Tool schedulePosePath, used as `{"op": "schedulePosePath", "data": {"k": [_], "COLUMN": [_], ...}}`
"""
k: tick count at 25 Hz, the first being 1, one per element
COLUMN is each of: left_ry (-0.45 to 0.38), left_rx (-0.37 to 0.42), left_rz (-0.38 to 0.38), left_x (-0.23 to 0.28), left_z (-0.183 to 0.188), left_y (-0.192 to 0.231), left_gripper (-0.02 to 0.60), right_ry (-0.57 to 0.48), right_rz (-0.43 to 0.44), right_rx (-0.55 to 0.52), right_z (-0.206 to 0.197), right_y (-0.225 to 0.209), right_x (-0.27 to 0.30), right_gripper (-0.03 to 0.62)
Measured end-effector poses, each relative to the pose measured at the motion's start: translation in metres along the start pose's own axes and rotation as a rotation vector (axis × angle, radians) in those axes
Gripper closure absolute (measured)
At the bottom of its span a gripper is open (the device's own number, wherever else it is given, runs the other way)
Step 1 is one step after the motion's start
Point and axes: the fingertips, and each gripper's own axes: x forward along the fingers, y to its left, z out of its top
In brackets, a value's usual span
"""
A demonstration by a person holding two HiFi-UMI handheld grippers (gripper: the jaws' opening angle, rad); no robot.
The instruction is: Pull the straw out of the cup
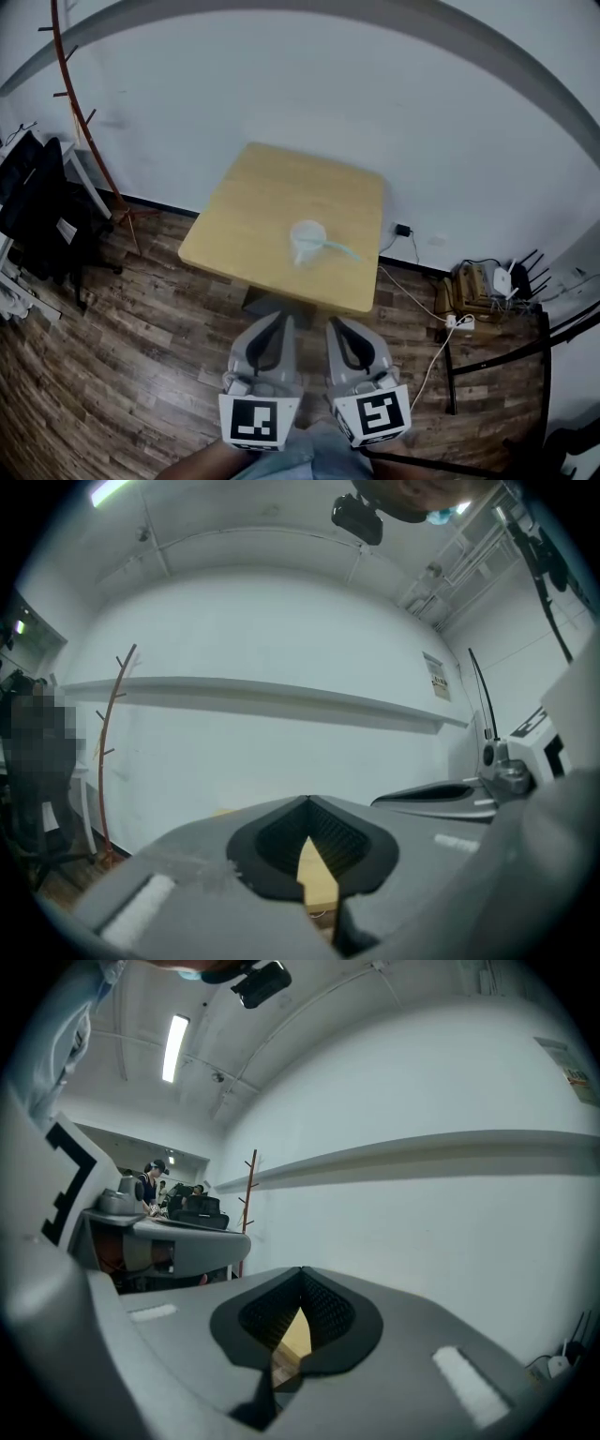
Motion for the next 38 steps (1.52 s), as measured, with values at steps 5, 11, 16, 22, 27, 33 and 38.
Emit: {"op": "schedulePosePath", "data": {"k": [5, 11, 16, 22, 27, 33, 38], "left_ry": [0.003, 0.058, 0.112, 0.170, 0.188, 0.171, 0.137], "left_rx": [-0.008, -0.013, -0.002, 0.037, 0.055, 0.060, 0.067], "left_rz": [-0.029, -0.047, -0.024, 0.029, 0.052, 0.084, 0.138], "left_x": [0.009, 0.020, 0.043, 0.085, 0.124, 0.169, 0.195], "left_z": [-0.004, -0.024, -0.039, -0.047, -0.048, -0.037, -0.021], "left_y": [-0.001, -0.012, -0.013, -0.009, -0.008, -0.006, 0.001], "left_gripper": [0.561, 0.561, 0.561, 0.561, 0.561, 0.561, 0.561], "right_ry": [0.002, 0.020, 0.022, 0.004, 0.022, 0.008, -0.007], "right_rz": [-0.018, -0.035, -0.027, 0.000, 0.028, 0.081, 0.144], "right_rx": [0.002, 0.034, 0.077, 0.129, 0.153, 0.136, 0.114], "right_z": [0.001, -0.011, -0.022, -0.027, -0.030, -0.020, -0.008], "right_y": [-0.003, -0.019, -0.041, -0.081, -0.111, -0.144, -0.161], "right_x": [0.001, -0.001, 0.012, 0.041, 0.071, 0.107, 0.133], "right_gripper": [0.586, 0.586, 0.586, 0.586, 0.586, 0.586, 0.586]}}
